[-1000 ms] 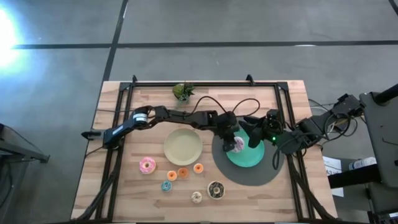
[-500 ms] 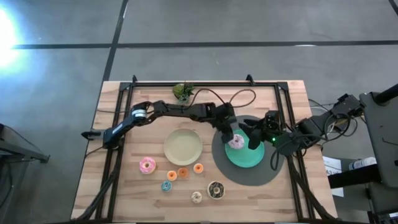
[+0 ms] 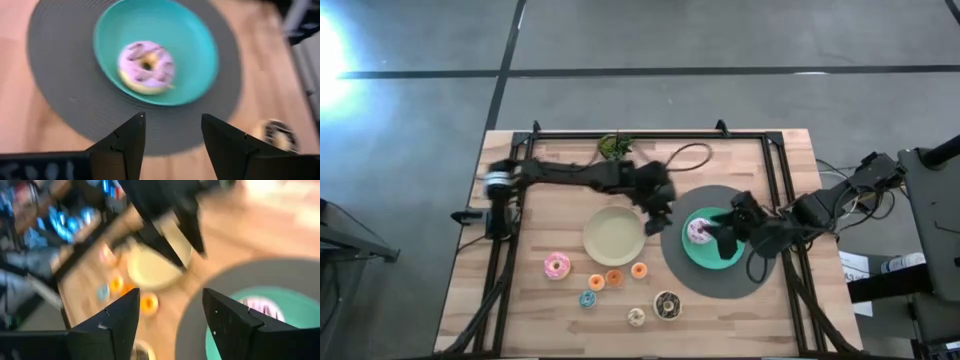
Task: Pick & Place donuts
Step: Put the big black donut on the green plate
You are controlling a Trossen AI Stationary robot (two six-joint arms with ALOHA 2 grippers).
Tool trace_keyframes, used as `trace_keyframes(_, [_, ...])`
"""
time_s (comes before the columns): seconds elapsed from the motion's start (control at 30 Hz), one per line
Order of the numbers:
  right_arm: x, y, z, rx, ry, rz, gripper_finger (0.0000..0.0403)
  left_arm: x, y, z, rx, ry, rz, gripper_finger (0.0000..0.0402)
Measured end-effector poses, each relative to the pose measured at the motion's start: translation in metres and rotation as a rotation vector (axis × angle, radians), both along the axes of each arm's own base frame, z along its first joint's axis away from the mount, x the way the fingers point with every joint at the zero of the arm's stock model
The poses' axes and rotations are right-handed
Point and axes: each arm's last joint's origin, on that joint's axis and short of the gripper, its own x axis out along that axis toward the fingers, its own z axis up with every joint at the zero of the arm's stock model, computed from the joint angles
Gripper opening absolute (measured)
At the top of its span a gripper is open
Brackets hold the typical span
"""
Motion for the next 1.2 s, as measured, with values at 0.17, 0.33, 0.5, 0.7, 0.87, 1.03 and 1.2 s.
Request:
trace_keyframes(0.17, [0.017, 0.015, -0.027, 0.081, 0.188, 0.156, 0.0208, -0.065, -0.023, -0.005, -0.105, -0.15, 0.049, 0.0167])
trace_keyframes(0.33, [0.043, 0.032, -0.064, 0.165, 0.372, 0.265, 0.0207, -0.118, -0.037, -0.021, -0.178, -0.243, 0.156, 0.0167])
trace_keyframes(0.5, [0.073, 0.053, -0.096, 0.216, 0.383, 0.316, 0.0202, -0.156, -0.04, -0.032, -0.229, -0.254, 0.27, 0.0167])
trace_keyframes(0.7, [0.109, 0.078, -0.127, 0.21, 0.453, 0.325, 0.0191, -0.182, -0.042, -0.039, -0.252, -0.264, 0.278, 0.0167])
trace_keyframes(0.87, [0.128, 0.097, -0.142, 0.123, 0.578, 0.298, 0.0191, -0.194, -0.045, -0.042, -0.255, -0.274, 0.265, 0.0167])
trace_keyframes(1.03, [0.14, 0.11, -0.151, 0.08, 0.684, 0.282, 0.0201, -0.201, -0.047, -0.045, -0.245, -0.262, 0.248, 0.0167])
trace_keyframes(1.2, [0.153, 0.118, -0.152, 0.104, 0.676, 0.29, 0.021, -0.203, -0.047, -0.045, -0.222, -0.254, 0.235, 0.0167])
